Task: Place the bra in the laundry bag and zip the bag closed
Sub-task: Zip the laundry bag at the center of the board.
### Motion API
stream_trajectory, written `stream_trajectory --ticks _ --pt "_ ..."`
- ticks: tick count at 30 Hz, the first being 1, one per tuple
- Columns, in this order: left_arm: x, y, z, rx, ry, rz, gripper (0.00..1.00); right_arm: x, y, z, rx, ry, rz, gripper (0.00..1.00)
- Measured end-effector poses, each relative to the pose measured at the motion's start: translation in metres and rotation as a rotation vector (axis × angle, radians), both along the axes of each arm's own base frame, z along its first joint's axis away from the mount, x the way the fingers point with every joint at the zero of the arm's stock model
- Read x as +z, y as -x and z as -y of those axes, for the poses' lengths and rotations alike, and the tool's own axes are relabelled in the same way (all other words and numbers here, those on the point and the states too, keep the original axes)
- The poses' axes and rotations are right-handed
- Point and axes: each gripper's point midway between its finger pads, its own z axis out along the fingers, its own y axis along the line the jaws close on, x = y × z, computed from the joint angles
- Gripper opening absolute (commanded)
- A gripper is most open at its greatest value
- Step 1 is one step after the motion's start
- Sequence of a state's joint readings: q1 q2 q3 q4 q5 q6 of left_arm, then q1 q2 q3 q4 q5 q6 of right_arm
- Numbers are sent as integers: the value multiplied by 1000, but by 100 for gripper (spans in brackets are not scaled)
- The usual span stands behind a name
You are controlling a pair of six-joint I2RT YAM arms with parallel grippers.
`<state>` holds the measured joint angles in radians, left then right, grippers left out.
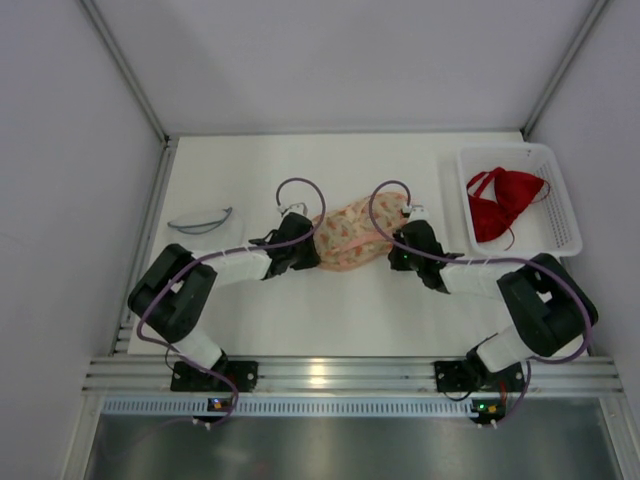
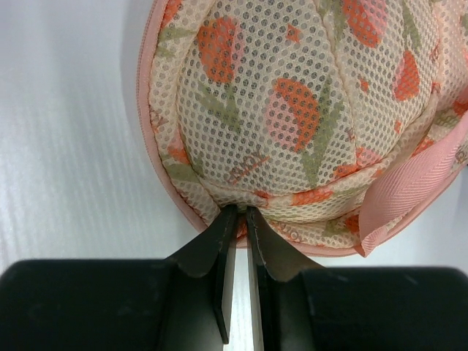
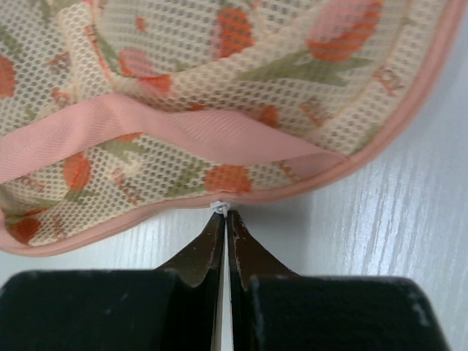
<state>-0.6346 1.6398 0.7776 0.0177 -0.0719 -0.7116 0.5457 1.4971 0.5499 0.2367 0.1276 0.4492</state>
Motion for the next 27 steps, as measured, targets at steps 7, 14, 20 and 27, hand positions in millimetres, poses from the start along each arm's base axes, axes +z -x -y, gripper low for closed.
stream_trajectory --ticks 7,14,20,27 --pt "1 8 -23 33 -51 -44 19 0 -1 4 -17 2 -14 0" --pt "1 10 -64 88 -143 -81 20 0 7 -8 19 -13 -24 0" --pt "0 -2 -102 174 -186 -93 20 -1 31 -37 90 -39 -31 0" --pt "2 -17 -138 270 -225 -118 20 4 36 -33 76 -31 -15 0"
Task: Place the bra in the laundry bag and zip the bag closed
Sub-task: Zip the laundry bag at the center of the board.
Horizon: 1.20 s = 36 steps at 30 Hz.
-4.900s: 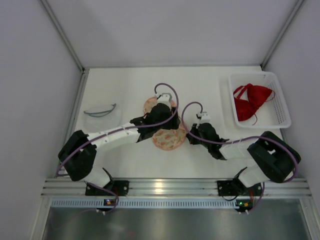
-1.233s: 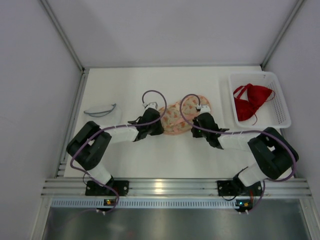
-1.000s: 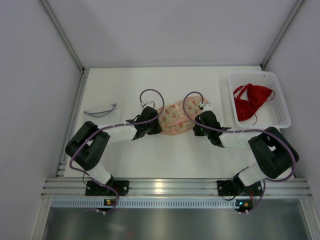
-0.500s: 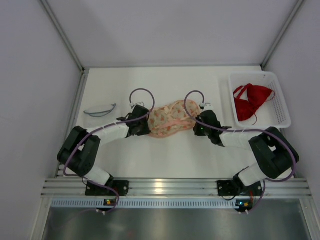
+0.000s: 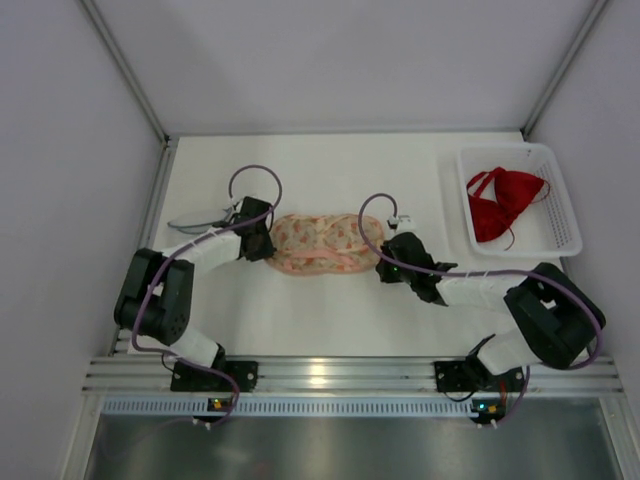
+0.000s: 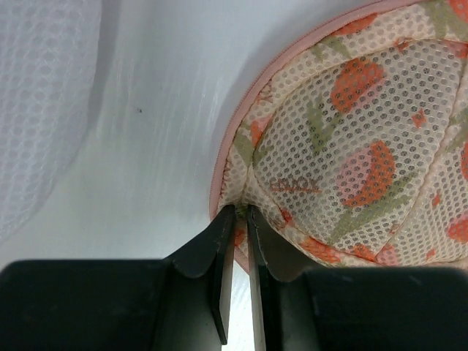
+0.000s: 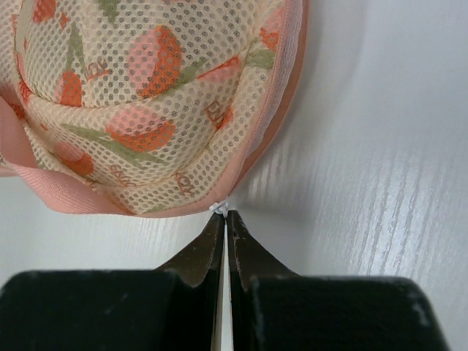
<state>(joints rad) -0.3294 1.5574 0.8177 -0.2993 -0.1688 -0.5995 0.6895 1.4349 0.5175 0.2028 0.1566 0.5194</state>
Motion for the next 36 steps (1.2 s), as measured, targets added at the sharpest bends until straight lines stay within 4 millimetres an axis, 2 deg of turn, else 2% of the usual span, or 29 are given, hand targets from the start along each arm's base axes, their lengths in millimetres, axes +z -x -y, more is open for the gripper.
stream_trajectory --ticks 7,12,15,18,21,23,25,28,32,36 --pt "3 -23 2 -12 -34 -4 19 3 -8 1 -2 38 19 0" --pt "20 -36 3 -46 -62 24 22 -3 -7 -3 16 39 -2 0" --pt "56 -47 15 -92 -66 108 24 -5 -6 -8 13 13 -16 0" --pt "113 -53 51 -169 -30 258 28 -5 -7 -11 -11 -20 -28 0" --pt "156 -41 94 -251 21 375 29 -5 -7 -13 -39 -50 -40 0" --pt "169 -26 123 -304 57 411 29 -5 -7 -14 -55 -68 -49 0" --pt "166 -8 148 -346 85 407 29 -5 -7 -15 -69 -82 -56 0" --pt "144 13 169 -376 100 373 28 -5 -6 -16 -85 -103 -61 0" --pt "103 28 182 -383 82 298 27 -5 -5 -16 -98 -121 -66 0" --pt "84 34 191 -382 83 265 27 -5 1 -16 -102 -127 -69 0"
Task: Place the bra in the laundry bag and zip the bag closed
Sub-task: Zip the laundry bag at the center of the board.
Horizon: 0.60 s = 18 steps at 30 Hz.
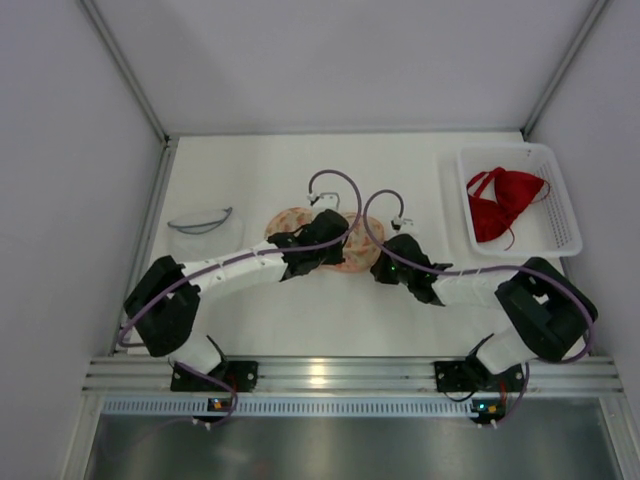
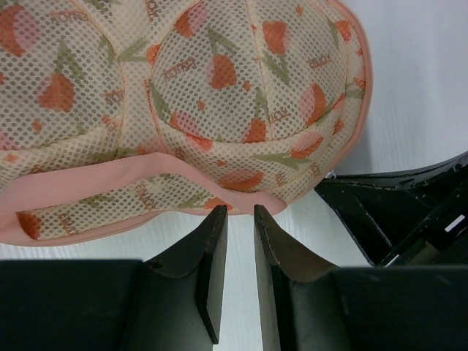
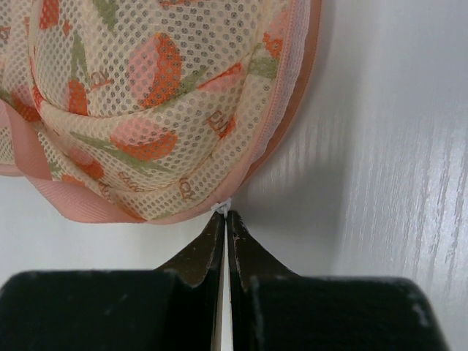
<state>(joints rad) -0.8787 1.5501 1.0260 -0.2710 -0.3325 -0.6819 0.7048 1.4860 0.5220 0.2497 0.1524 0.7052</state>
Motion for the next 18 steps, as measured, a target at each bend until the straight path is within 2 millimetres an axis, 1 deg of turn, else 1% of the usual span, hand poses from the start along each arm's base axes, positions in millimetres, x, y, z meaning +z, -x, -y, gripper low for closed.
stream_trajectory --ticks 2,5,7,9,11,12,18 --pt "-2 0 5 -3 10 0 27 0 3 0 0 3 1 0" --pt "-7 0 14 -7 24 -2 27 0 9 -6 21 7 2 0" --pt "-14 1 19 -12 18 -9 27 0 14 -11 40 9 2 0" --pt "-25 2 25 -21 4 -22 26 -1 19 -16 60 12 3 0" --pt "-41 5 29 -22 -15 -45 26 -1 21 -18 71 14 4 0" --pt "-44 6 30 -24 -19 -50 26 -1 22 -18 71 16 5 0" --pt "-78 13 28 8 -46 -111 23 -1 19 -17 87 44 20 0"
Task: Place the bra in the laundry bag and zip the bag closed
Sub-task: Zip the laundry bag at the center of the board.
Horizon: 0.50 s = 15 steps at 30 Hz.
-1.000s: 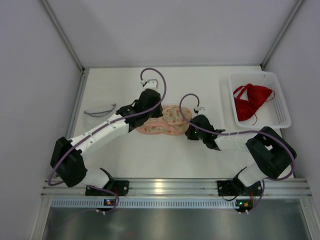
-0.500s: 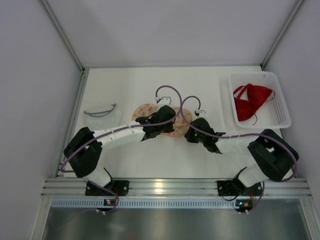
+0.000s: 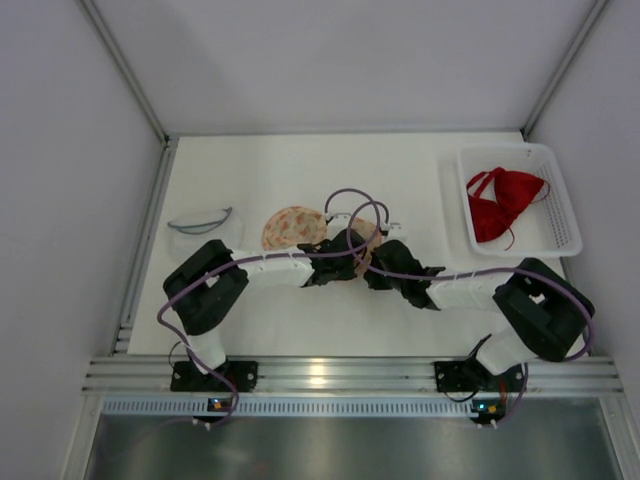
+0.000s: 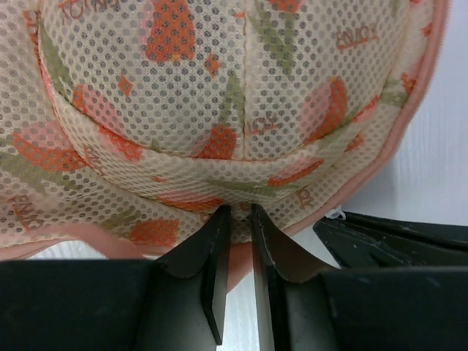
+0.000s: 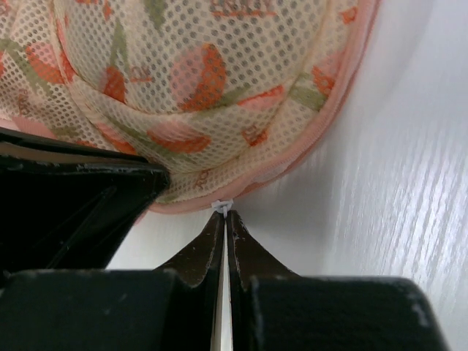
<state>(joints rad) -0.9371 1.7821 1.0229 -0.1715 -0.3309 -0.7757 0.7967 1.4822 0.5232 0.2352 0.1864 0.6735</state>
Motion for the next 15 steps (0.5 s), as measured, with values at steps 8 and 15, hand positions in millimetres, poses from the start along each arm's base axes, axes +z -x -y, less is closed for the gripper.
stream_trajectory --ticks 8,15 --pt "-6 1 0 38 47 -5 22 0 -13 2 35 61 24 0" --pt "-6 1 -8 73 96 -14 20 0 -38 32 -17 81 17 0"
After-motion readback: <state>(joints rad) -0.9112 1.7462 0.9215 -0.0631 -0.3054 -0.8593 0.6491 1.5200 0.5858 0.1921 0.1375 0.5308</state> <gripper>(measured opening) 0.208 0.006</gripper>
